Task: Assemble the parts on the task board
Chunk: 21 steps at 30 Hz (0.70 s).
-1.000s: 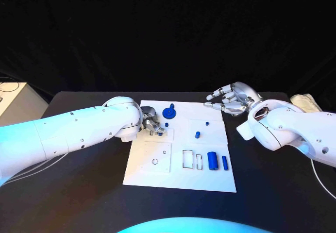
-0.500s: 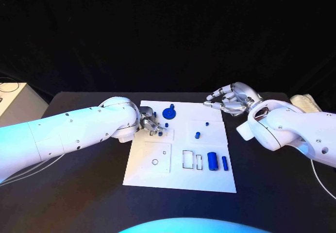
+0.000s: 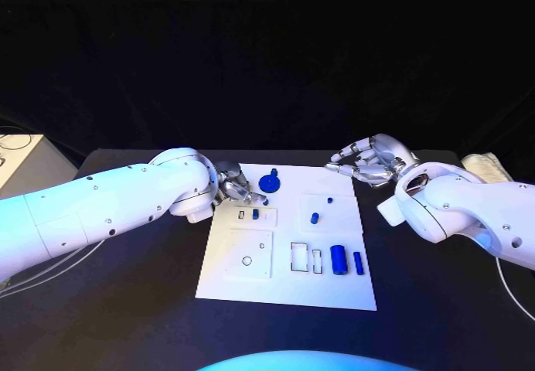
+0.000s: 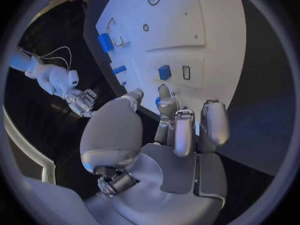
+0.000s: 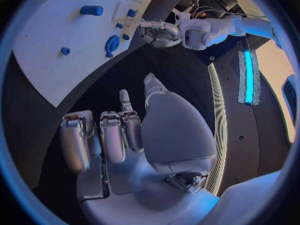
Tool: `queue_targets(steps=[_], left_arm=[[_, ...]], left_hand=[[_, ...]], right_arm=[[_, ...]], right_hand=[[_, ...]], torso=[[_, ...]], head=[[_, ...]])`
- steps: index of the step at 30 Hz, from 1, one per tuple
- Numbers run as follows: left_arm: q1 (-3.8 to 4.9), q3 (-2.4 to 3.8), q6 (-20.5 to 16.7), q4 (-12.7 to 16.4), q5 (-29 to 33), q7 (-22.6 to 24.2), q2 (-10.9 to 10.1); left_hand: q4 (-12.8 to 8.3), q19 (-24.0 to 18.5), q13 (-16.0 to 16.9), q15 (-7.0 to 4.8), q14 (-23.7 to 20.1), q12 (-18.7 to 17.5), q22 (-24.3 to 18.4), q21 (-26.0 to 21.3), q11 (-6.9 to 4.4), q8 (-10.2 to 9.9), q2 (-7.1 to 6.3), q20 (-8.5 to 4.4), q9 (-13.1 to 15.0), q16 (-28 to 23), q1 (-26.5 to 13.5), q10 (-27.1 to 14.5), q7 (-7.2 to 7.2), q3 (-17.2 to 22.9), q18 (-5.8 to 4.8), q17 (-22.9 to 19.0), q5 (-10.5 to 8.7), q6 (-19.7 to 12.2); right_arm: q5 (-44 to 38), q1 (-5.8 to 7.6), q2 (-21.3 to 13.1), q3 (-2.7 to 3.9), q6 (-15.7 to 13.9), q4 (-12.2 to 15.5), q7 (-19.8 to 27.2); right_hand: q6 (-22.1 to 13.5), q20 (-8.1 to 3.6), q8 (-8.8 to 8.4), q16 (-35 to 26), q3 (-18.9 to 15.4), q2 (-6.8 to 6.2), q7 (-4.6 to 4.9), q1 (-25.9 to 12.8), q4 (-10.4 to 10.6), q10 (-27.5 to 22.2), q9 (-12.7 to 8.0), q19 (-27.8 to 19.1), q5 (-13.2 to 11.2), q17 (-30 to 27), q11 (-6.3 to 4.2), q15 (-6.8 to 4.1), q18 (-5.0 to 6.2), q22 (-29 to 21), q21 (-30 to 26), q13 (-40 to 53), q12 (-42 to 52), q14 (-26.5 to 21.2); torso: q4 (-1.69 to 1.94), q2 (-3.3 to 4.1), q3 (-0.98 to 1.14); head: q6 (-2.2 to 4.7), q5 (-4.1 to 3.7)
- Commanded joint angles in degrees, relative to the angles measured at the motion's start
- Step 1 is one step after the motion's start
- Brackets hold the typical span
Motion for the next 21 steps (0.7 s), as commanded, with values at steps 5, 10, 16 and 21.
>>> queue_targets(steps=[5, 10, 16, 21], left_arm=[[1.39, 1.27, 1.5, -3.1, 4.9, 1.1, -0.5], [3.32, 1.53, 2.4, -7.5, 6.1, 2.6, 1.1], [5.36, 1.55, 5.5, -13.2, 5.6, 3.9, 4.1], [6.11, 1.49, 7.8, -17.3, 4.9, 3.3, 6.6]], left_hand=[[0.0, -3.0, -6.0, 1.32, 3.8, -4.6, -3.8, -2.1, 1.42, -2.4, 0.70, 1.00, -1.4, -1.9, 4.7, -5.2, 1.56, 0.8, 0.73, 9.7, 0.33, -2.6], [0.1, -3.8, -8.8, 1.67, 3.2, -6.6, -4.9, -2.8, 1.83, -3.3, 0.54, 1.32, -2.0, -2.7, 5.0, -7.2, 2.03, 0.9, 0.98, 8.5, 0.23, -3.2], [0.0, -3.8, -9.5, 2.04, 3.2, -6.9, -5.0, -2.9, 2.20, -4.6, 0.87, 1.67, -3.0, -2.7, 6.3, -7.6, 2.46, 2.2, 1.00, 8.5, 0.49, -3.6], [0.1, -3.6, -9.5, 2.15, 3.3, -6.8, -4.7, -2.8, 2.34, -4.8, 0.42, 1.76, -3.3, -2.5, 5.9, -7.7, 2.60, 2.1, 0.95, 8.7, 0.23, -3.5]], right_arm=[[0.5, -0.06, 0.0, 0.01, -0.1, -0.6, 0.5], [0.8, -0.07, 0.1, 0.01, -0.1, -0.9, 0.5], [0.9, -0.05, 0.2, 0.01, -0.1, -0.9, 0.5], [0.9, -0.01, 0.2, 0.02, -0.2, -0.7, 0.4]], right_hand=[[-0.3, -0.37, 0.41, -0.3, -0.3, 0.04, -0.03, -0.7, 0.1, 0.6, 0.1, 5.3, 0.2, 12.0, -0.27, -0.34, 0.08, 14.0, -0.3, 9.7, -0.4, 5.3], [-0.3, -0.37, 0.41, -0.3, -0.3, 0.05, -0.04, -0.7, 0.0, 0.6, 0.1, 5.3, 0.2, 12.1, -0.27, -0.34, 0.09, 14.0, -0.3, 9.6, -0.4, 5.3], [-0.4, -0.38, 0.44, -0.3, -0.2, 0.08, -0.05, -0.4, -0.2, 0.5, 0.1, 5.2, 0.3, 12.0, -0.28, -0.35, 0.09, 13.9, -0.4, 9.6, -0.5, 5.2], [-0.4, -0.38, 0.44, -0.3, -0.2, 0.08, -0.05, -0.4, -0.2, 0.5, 0.1, 5.2, 0.3, 12.0, -0.28, -0.35, 0.09, 13.9, -0.4, 9.6, -0.5, 5.2]], torso=[[0.10, 0.13, 0.04], [-0.09, 0.26, 0.06], [-0.45, 0.53, 0.12], [-0.60, 0.91, 0.22]], head=[[0.49, -0.15], [0.92, -0.09], [1.20, 0.04], [1.42, 0.21]])
